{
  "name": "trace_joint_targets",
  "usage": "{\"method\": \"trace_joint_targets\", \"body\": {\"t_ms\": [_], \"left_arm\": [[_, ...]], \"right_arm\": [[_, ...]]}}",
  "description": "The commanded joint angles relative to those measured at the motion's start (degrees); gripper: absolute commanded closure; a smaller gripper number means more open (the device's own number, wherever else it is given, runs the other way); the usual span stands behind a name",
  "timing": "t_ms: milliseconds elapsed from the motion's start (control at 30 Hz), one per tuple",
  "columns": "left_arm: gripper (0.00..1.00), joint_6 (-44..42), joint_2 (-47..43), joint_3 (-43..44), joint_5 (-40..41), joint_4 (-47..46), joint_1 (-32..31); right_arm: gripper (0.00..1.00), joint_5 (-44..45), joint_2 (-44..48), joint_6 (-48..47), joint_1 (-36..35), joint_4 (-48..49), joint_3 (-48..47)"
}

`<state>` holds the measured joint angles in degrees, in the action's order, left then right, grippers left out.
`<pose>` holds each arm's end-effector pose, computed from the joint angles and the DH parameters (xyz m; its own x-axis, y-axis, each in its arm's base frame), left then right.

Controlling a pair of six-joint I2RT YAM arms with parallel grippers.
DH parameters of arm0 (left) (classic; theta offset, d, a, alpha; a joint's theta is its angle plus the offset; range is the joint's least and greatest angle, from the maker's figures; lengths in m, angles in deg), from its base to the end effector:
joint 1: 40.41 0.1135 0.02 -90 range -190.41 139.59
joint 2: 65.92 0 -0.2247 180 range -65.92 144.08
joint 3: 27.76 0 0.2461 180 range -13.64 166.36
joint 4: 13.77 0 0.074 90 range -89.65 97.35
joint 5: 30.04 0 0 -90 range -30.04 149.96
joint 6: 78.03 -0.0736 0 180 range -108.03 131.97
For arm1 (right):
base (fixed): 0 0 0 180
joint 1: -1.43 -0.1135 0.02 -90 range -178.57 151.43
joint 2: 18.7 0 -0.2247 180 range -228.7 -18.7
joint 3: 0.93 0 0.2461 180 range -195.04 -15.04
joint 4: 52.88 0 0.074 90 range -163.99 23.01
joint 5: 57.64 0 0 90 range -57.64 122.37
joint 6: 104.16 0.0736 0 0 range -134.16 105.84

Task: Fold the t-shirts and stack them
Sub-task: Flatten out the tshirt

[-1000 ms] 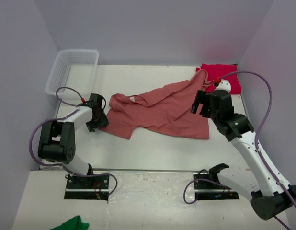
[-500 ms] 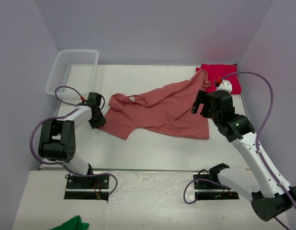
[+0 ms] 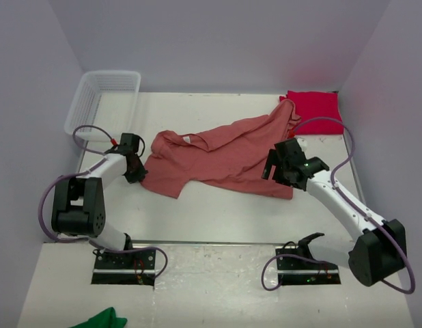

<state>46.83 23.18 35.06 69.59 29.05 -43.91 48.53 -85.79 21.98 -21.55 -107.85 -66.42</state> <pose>0.2896 -0.0054 0.0923 -0.7655 -0.5178 -0.3820 -0.5325 0.8431 -0.0757 0.2458 0.0820 0.1929 -0.7583 0.2937 -0.5820 0.2644 0.9546 0.1372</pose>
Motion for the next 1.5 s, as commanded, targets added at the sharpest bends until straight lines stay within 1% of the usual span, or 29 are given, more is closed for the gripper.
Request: {"method": "trace_joint_targets", "body": {"t_ms": [0, 33, 167, 300, 333, 400, 600, 900, 1033, 1100, 1200, 1233, 1267, 1300, 1333, 1400, 1467], "left_arm": [[1.0, -0.7, -5.0, -0.5, -0.7, 1.7, 0.4], [1.0, -0.7, -5.6, -0.5, -0.5, 1.8, 0.5], [1.0, -0.3, -9.2, -1.7, 0.0, 1.3, 1.0], [1.0, -1.2, -9.6, -2.2, -0.7, 0.6, 1.5], [1.0, -1.4, -9.5, -2.2, -1.2, 0.4, 1.7], [1.0, -1.5, -8.9, -2.0, -2.1, 0.2, 1.9], [1.0, -1.8, -9.2, -1.5, -2.2, 0.0, 2.0], [1.0, -1.9, -11.8, -2.3, -3.7, -0.1, 2.4], [1.0, -1.9, -13.3, -2.4, -3.7, 0.0, 2.6], [1.0, -2.1, -13.8, -2.4, -4.0, 0.0, 2.9], [1.0, -2.1, -14.1, -2.9, -4.6, -0.1, 3.1], [1.0, -2.1, -14.2, -2.9, -4.8, -0.2, 3.1], [1.0, -2.1, -14.1, -2.9, -4.9, -0.2, 3.1], [1.0, -2.1, -14.2, -2.9, -4.9, -0.2, 3.2], [1.0, -2.2, -14.3, -2.9, -4.9, -0.2, 3.2], [1.0, -2.2, -14.4, -2.8, -5.0, -0.1, 3.2], [1.0, -2.2, -14.6, -3.0, -5.4, -0.2, 3.2]], "right_arm": [[0.1, -2.7, -1.1, 7.9, -0.1, 0.8, 3.9], [0.14, -2.9, -1.3, 8.5, -0.1, 1.8, 5.2], [0.19, 1.4, -5.0, 11.4, 0.2, 1.2, 6.6], [0.21, 4.2, -8.0, 11.9, 1.9, -0.2, 6.3], [0.21, 4.2, -8.3, 12.1, 3.5, -0.1, 6.8], [0.23, 3.0, -8.7, 11.8, 6.4, 1.1, 7.7], [0.25, 0.9, -9.3, 11.7, 10.5, 2.5, 8.7], [0.31, -6.5, -13.0, 11.2, 11.7, 3.9, 9.4], [0.38, -6.9, -12.9, 12.5, 11.9, 3.8, 9.9], [0.39, -6.9, -13.0, 12.8, 12.0, 3.1, 9.9], [0.44, -6.6, -12.6, 13.8, 12.1, 3.1, 10.2], [0.47, -6.1, -12.5, 13.9, 12.1, 3.1, 10.3], [0.54, -5.6, -12.7, 14.0, 12.2, 3.1, 10.2], [0.56, -5.2, -13.0, 14.0, 12.1, 2.9, 10.0], [0.56, -5.1, -13.2, 14.0, 12.2, 2.6, 9.8], [0.52, -4.7, -13.3, 14.2, 12.3, 2.4, 9.4], [0.43, -3.9, -13.5, 15.1, 12.6, 1.8, 8.8]]}}
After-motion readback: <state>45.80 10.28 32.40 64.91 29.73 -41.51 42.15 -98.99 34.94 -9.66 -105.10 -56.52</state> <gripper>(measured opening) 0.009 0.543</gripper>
